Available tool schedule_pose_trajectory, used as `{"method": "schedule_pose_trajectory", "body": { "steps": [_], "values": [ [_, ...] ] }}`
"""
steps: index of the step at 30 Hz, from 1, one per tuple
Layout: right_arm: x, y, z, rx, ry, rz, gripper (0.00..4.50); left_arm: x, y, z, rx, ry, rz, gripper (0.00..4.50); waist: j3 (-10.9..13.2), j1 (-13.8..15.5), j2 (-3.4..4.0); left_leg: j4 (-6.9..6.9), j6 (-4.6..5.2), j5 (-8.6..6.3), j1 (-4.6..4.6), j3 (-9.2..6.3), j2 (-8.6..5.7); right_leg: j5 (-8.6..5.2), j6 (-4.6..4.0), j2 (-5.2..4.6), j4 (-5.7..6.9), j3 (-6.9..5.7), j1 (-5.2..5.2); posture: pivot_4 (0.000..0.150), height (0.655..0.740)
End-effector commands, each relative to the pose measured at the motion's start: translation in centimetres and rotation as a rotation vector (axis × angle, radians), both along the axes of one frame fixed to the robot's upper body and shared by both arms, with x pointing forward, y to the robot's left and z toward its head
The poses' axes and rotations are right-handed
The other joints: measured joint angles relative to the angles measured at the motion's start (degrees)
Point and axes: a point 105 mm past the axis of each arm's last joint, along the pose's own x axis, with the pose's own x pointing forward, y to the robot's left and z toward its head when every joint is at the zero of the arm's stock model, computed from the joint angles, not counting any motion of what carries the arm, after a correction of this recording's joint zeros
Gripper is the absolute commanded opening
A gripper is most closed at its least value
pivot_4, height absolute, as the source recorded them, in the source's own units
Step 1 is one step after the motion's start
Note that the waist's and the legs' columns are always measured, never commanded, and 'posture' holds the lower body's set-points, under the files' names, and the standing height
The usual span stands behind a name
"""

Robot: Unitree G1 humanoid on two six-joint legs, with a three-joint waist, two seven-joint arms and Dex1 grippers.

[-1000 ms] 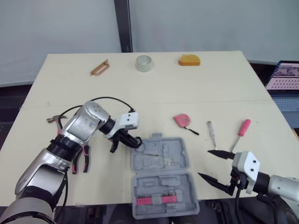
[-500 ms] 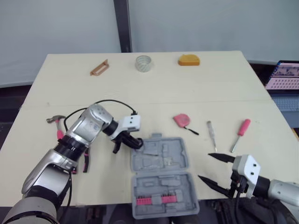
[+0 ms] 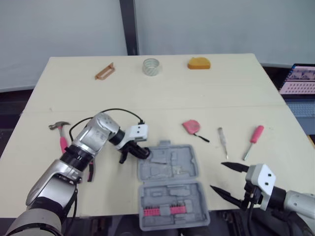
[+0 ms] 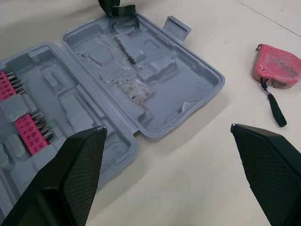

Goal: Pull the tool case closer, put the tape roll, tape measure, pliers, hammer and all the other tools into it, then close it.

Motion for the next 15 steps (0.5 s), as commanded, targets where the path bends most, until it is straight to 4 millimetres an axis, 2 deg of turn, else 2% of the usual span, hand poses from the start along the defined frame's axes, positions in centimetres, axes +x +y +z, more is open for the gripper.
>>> {"method": "schedule_pose_trajectory", "body": {
  "steps": [1, 8, 12, 13, 14, 15],
  "values": [
    [-0.1, 0.1, 1.0, 0.0, -0.054, -0.003, 4.5, 0.1, 0.0, 0.1, 0.002, -0.014, -0.005, 0.06, 0.0, -0.03, 0.0, 0.0, 0.0, 0.0, 0.0, 0.0, 0.0, 0.0, 0.0, 0.0, 0.0, 0.0, 0.0, 0.15, 0.74],
    [-0.1, 0.1, 1.0, 0.002, -0.057, -0.005, 4.5, 0.3, -0.2, 0.1, 0.002, -0.021, -0.009, 0.06, 0.0, -0.03, 0.0, 0.0, 0.0, 0.0, 0.0, 0.0, 0.0, 0.0, 0.0, 0.0, 0.0, 0.0, 0.0, 0.15, 0.74],
    [-0.1, 0.2, 1.1, 0.004, -0.059, -0.006, 4.5, -0.1, -0.3, 0.5, -0.01, 0.038, -0.004, 0.06, 0.0, -0.06, 0.0, 0.0, 0.0, 0.0, 0.0, 0.0, 0.0, 0.0, 0.0, 0.0, 0.0, 0.0, 0.0, 0.15, 0.74],
    [0.0, 0.2, 1.1, 0.005, -0.059, -0.006, 4.5, -0.2, -0.3, 0.7, -0.016, 0.05, 0.001, 0.56, 0.0, -0.06, 0.0, 0.0, 0.0, 0.0, 0.0, 0.0, 0.0, 0.0, 0.0, 0.0, 0.0, 0.0, 0.0, 0.15, 0.74],
    [0.0, 0.2, 1.1, 0.005, -0.06, -0.006, 4.5, -0.3, -0.3, 1.0, -0.024, 0.061, 0.01, 0.71, 0.0, -0.06, 0.0, 0.0, 0.0, 0.0, 0.0, 0.0, 0.0, 0.0, 0.0, 0.0, 0.0, 0.0, -0.01, 0.15, 0.74],
    [0.0, 0.2, 1.1, 0.006, -0.06, -0.006, 4.5, -0.3, -0.3, 1.2, -0.03, 0.067, 0.018, 1.06, 0.0, -0.07, 0.0, 0.0, 0.0, 0.0, 0.0, 0.0, 0.0, 0.0, 0.0, 0.0, 0.01, 0.0, -0.01, 0.15, 0.74]
  ]
}}
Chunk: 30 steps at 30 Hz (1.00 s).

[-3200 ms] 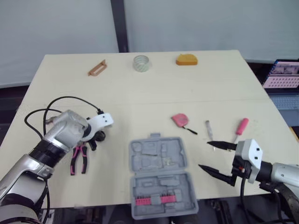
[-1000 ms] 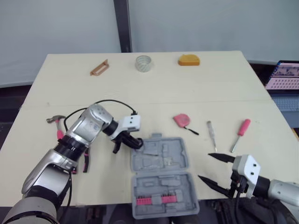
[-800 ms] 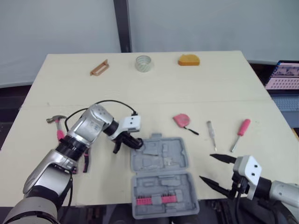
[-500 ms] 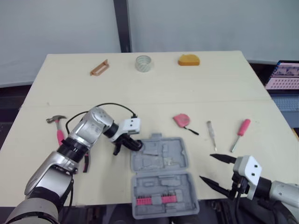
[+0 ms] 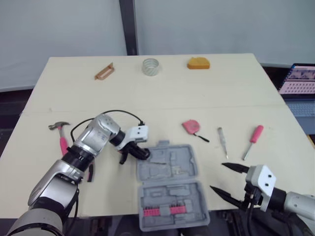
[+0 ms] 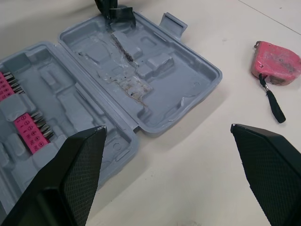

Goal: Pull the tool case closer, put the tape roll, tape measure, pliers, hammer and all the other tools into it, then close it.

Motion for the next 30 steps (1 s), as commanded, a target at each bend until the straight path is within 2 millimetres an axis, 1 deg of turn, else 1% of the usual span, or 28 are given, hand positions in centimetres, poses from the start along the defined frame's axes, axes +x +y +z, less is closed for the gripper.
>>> {"method": "schedule_pose_trajectory", "body": {
  "steps": [1, 2, 3, 6, 9, 11, 13, 16, 19, 21, 22, 24, 26, 30],
  "values": [
    [0.1, 0.3, 1.1, 0.006, -0.061, 0.006, 4.5, -0.1, -0.4, 1.7, -0.035, -0.003, -0.003, 1.47, 0.0, -0.01, 0.0, 0.0, 0.0, 0.0, 0.0, 0.0, 0.0, 0.0, 0.0, 0.0, 0.0, 0.0, 0.0, 0.15, 0.74],
    [0.1, 0.4, 1.1, 0.007, -0.062, 0.007, 4.5, 0.0, -0.3, 1.9, -0.033, -0.012, 0.008, 2.02, 0.0, 0.02, 0.0, 0.0, 0.0, 0.0, 0.0, 0.0, 0.0, 0.0, 0.0, 0.0, 0.0, 0.0, 0.0, 0.15, 0.74],
    [0.2, 0.4, 1.1, 0.008, -0.062, 0.008, 4.5, 0.0, -0.2, 2.1, -0.036, -0.014, 0.024, 2.42, 0.0, 0.01, 0.0, 0.0, 0.0, 0.0, 0.0, 0.0, 0.0, 0.0, 0.0, 0.0, 0.0, 0.0, 0.0, 0.15, 0.74],
    [0.4, 0.5, 1.1, 0.011, -0.066, 0.01, 4.5, 0.0, -0.2, 3.3, -0.06, -0.012, 0.054, 2.42, 0.0, -0.01, 0.0, 0.0, 0.0, 0.0, 0.0, 0.0, 0.0, 0.0, 0.0, 0.0, 0.0, 0.0, 0.0, 0.15, 0.74],
    [0.5, 0.6, 1.1, 0.014, -0.069, 0.013, 4.5, 0.1, -0.6, 5.0, -0.125, -0.021, 0.092, 2.42, 0.0, 0.01, 0.0, 0.01, 0.0, 0.0, 0.0, -0.01, 0.0, 0.0, 0.0, 0.0, 0.0, 0.0, 0.0, 0.15, 0.74],
    [0.6, 0.7, 1.1, 0.015, -0.071, 0.014, 4.5, 0.4, -0.7, 6.0, -0.174, -0.059, 0.112, 2.42, 0.0, 0.0, 0.0, 0.01, 0.0, 0.0, 0.0, -0.01, 0.0, 0.0, 0.0, 0.0, 0.01, 0.0, 0.01, 0.15, 0.74],
    [0.6, 0.7, 1.1, 0.016, -0.073, 0.014, 4.5, 0.7, -0.6, 6.5, -0.223, -0.117, 0.124, 2.42, 0.0, -0.05, 0.01, 0.01, 0.0, 0.0, 0.01, -0.02, 0.0, 0.0, 0.0, 0.0, 0.01, 0.0, 0.01, 0.15, 0.74],
    [0.7, 0.8, 1.1, 0.018, -0.075, 0.013, 4.5, 0.9, -0.2, 6.2, -0.255, -0.165, 0.157, 2.42, 0.0, -0.06, 0.01, 0.0, 0.0, 0.0, 0.02, -0.02, 0.01, 0.0, 0.0, 0.0, 0.01, 0.0, 0.01, 0.15, 0.74],
    [0.7, 0.9, 1.1, 0.02, -0.075, 0.014, 4.5, 0.4, 0.5, 4.7, -0.277, -0.247, 0.15, 2.42, -0.01, -0.16, 0.01, -0.01, 0.0, 0.0, 0.03, -0.02, 0.01, 0.0, 0.0, 0.0, 0.01, 0.0, 0.01, 0.15, 0.74],
    [0.8, 0.8, 1.1, 0.019, -0.075, 0.016, 4.5, -0.2, 0.5, 4.0, -0.314, -0.265, 0.156, 2.42, -0.01, -0.2, 0.03, -0.02, 0.0, 0.0, 0.04, -0.02, 0.01, 0.0, 0.0, 0.0, 0.02, 0.0, 0.0, 0.15, 0.74],
    [0.8, 0.8, 1.1, 0.018, -0.075, 0.018, 4.5, -0.4, 0.3, 3.7, -0.335, -0.266, 0.167, 2.19, -0.01, -0.14, 0.02, -0.02, 0.0, 0.0, 0.05, -0.02, 0.01, 0.0, 0.0, 0.0, 0.01, 0.0, 0.0, 0.15, 0.74],
    [1.0, 0.8, 1.2, 0.016, -0.076, 0.022, 4.5, -0.7, 0.1, 3.2, -0.344, -0.275, 0.185, 1.57, -0.01, 0.11, 0.02, 0.01, 0.0, 0.0, 0.03, -0.02, 0.01, 0.0, 0.0, 0.0, 0.01, 0.0, 0.02, 0.15, 0.74],
    [1.1, 0.8, 1.2, 0.014, -0.077, 0.026, 4.5, -0.7, 0.1, 2.7, -0.335, -0.297, 0.193, 0.67, -0.02, 0.23, 0.01, 0.07, 0.0, 0.0, 0.02, -0.06, 0.0, 0.0, 0.0, -0.02, 0.01, -0.01, 0.07, 0.15, 0.74],
    [1.3, 0.7, 1.4, 0.011, -0.079, 0.031, 4.5, -0.9, -0.1, 2.6, -0.343, -0.303, 0.196, 0.67, -0.02, 0.1, 0.02, 0.05, 0.01, -0.01, 0.03, -0.06, -0.02, 0.0, 0.0, -0.03, 0.01, -0.02, 0.08, 0.15, 0.74]
  ]
}}
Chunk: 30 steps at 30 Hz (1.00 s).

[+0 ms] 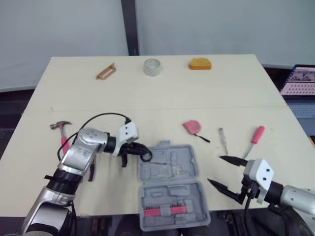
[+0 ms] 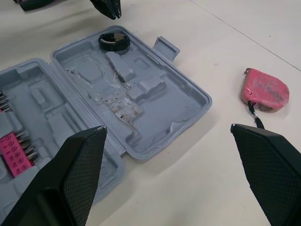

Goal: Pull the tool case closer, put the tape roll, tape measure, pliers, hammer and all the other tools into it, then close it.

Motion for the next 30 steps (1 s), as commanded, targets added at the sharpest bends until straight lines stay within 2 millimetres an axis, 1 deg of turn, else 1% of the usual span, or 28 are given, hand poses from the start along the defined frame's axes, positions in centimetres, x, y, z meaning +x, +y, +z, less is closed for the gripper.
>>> {"method": "schedule_pose_trajectory", "body": {
  "steps": [1, 5, 8, 18, 20, 22, 23, 25, 30],
  "values": [
    [0.0, 0.1, 0.3, 0.0, -0.011, 0.016, 4.5, -0.2, -0.6, 0.9, -0.025, -0.053, -0.02, 0.67, 0.0, -0.18, 0.0, 0.0, 0.0, 0.0, 0.0, 0.01, 0.0, 0.0, 0.0, 0.0, 0.0, 0.0, 0.0, 0.15, 0.74],
    [0.0, 0.1, 0.4, -0.001, -0.014, 0.018, 4.5, -0.4, -0.6, 0.3, -0.023, -0.047, -0.019, 0.67, 0.0, -0.23, 0.0, -0.03, 0.0, 0.0, 0.02, 0.01, 0.0, 0.0, 0.0, 0.0, 0.0, 0.0, -0.01, 0.15, 0.74],
    [0.0, 0.1, 0.4, -0.001, -0.013, 0.017, 4.5, -0.9, -0.9, 0.1, -0.049, -0.001, -0.04, 0.67, 0.0, -0.24, 0.01, -0.04, 0.0, 0.0, 0.03, 0.01, 0.0, 0.0, 0.0, 0.0, 0.0, 0.0, -0.01, 0.15, 0.74],
    [-0.2, 0.0, 0.4, -0.002, -0.009, 0.014, 4.5, -0.3, -0.7, 0.2, -0.029, -0.04, -0.006, 0.67, 0.0, -0.22, 0.01, -0.03, 0.0, 0.0, 0.02, 0.02, 0.0, 0.0, 0.0, 0.0, 0.0, 0.0, 0.0, 0.15, 0.74],
    [-0.2, 0.0, 0.4, -0.002, -0.008, 0.014, 4.5, -0.3, -0.8, 0.2, -0.036, -0.037, -0.008, 0.67, 0.0, -0.2, 0.01, -0.03, 0.0, 0.0, 0.03, 0.02, 0.0, 0.0, 0.0, 0.0, 0.0, 0.0, 0.0, 0.15, 0.74],
    [-0.2, 0.0, 0.5, -0.003, -0.008, 0.013, 4.5, -0.7, -1.0, 0.2, -0.059, 0.006, -0.023, 0.67, 0.0, -0.19, 0.01, -0.03, 0.0, 0.0, 0.03, 0.02, 0.0, 0.0, 0.0, 0.0, 0.0, 0.0, 0.0, 0.15, 0.74],
    [-0.2, 0.0, 0.5, -0.003, -0.008, 0.014, 4.5, -0.6, -1.0, 0.2, -0.055, -0.005, -0.017, 0.89, 0.0, -0.19, 0.01, -0.03, 0.0, 0.0, 0.03, 0.01, 0.0, 0.0, 0.0, 0.0, 0.0, 0.0, 0.0, 0.15, 0.74],
    [-0.1, 0.0, 0.5, -0.004, -0.008, 0.016, 4.5, -0.2, -0.9, 0.3, -0.042, -0.038, 0.01, 1.46, 0.0, -0.2, 0.01, -0.03, 0.0, 0.0, 0.03, 0.01, 0.0, 0.0, 0.0, 0.0, 0.0, 0.0, 0.0, 0.15, 0.74],
    [0.0, 0.0, 0.5, -0.005, -0.007, 0.02, 4.5, 0.1, -0.7, 0.3, -0.032, -0.064, 0.039, 1.46, 0.0, -0.19, 0.01, -0.03, 0.0, 0.0, 0.03, 0.01, 0.0, 0.0, 0.0, 0.0, 0.0, 0.0, 0.0, 0.15, 0.74]
  ]
}}
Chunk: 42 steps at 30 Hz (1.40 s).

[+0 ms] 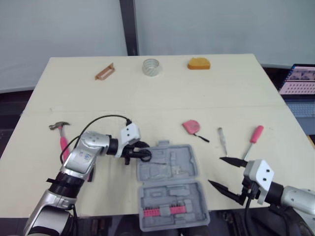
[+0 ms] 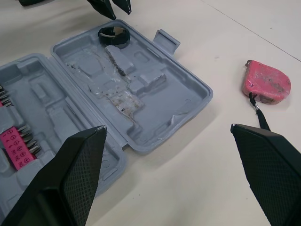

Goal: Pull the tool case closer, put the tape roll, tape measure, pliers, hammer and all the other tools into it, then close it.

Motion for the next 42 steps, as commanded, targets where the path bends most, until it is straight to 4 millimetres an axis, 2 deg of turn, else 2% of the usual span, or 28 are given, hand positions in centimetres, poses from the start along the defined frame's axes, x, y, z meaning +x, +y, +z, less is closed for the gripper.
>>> {"method": "schedule_pose_trajectory", "body": {
  "steps": [1, 5, 18, 27, 35, 42],
  "values": [
    [0.0, 0.1, 0.6, 0.001, -0.016, 0.021, 4.5, -0.1, -0.4, 0.9, -0.003, -0.056, -0.018, 1.46, 0.0, 0.01, 0.0, 0.0, 0.0, 0.0, 0.0, 0.0, 0.0, 0.0, 0.0, 0.0, 0.0, 0.0, 0.0, 0.15, 0.74],
    [0.1, 0.2, 0.6, 0.001, -0.017, 0.024, 4.5, -0.3, -0.7, 0.7, -0.007, -0.056, -0.028, 1.46, 0.0, -0.02, 0.0, 0.0, 0.0, 0.0, 0.0, 0.0, 0.0, 0.0, 0.0, 0.0, 0.0, 0.0, 0.0, 0.15, 0.74],
    [-0.1, 0.1, 0.8, 0.001, -0.016, 0.021, 4.5, -0.7, -0.7, -2.0, 0.073, -0.067, -0.047, 1.46, 0.0, 0.03, 0.0, 0.0, 0.0, 0.0, 0.0, 0.0, 0.0, 0.0, 0.0, 0.0, -0.01, 0.0, 0.0, 0.15, 0.74],
    [-0.3, 0.2, 0.8, 0.008, -0.012, 0.014, 4.5, -0.2, 0.0, -1.8, 0.067, -0.095, -0.013, 1.46, 0.0, 0.04, 0.0, 0.0, 0.0, 0.0, 0.0, 0.01, 0.0, 0.0, 0.0, 0.0, -0.01, 0.0, 0.0, 0.15, 0.74],
    [-0.2, 0.2, 0.8, 0.014, -0.016, 0.011, 4.5, -0.3, -0.4, -2.0, 0.043, -0.096, -0.006, 1.46, 0.0, 0.03, 0.0, 0.0, 0.0, 0.0, 0.0, 0.0, 0.0, 0.0, 0.0, 0.0, -0.01, 0.0, 0.0, 0.15, 0.74],
    [0.0, 0.3, 1.1, 0.049, -0.032, 0.006, 4.5, -0.8, 0.1, -3.2, 0.038, -0.074, 0.02, 1.46, 0.0, -0.02, 0.0, -0.02, 0.0, 0.0, 0.01, 0.0, 0.0, 0.0, 0.0, 0.0, -0.01, 0.0, 0.0, 0.15, 0.74]
  ]
}}
